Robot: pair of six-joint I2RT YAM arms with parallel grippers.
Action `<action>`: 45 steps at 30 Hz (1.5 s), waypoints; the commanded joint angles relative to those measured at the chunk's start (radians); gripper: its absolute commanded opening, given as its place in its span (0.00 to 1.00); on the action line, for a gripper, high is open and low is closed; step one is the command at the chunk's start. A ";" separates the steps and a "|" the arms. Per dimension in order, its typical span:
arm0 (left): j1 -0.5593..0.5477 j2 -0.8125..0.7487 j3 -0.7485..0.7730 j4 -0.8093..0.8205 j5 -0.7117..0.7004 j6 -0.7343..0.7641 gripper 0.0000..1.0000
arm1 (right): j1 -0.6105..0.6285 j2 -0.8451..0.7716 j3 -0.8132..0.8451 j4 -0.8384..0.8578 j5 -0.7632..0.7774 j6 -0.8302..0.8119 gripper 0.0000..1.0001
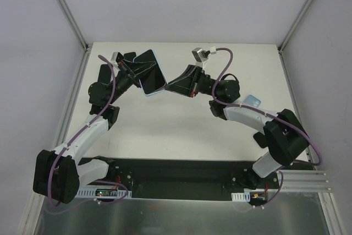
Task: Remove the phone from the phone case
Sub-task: Remove the phone case from the phone.
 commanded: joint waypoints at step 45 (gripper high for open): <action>-0.090 0.104 0.141 0.135 0.269 0.200 0.00 | 0.074 0.114 0.439 -1.305 0.195 -0.381 0.37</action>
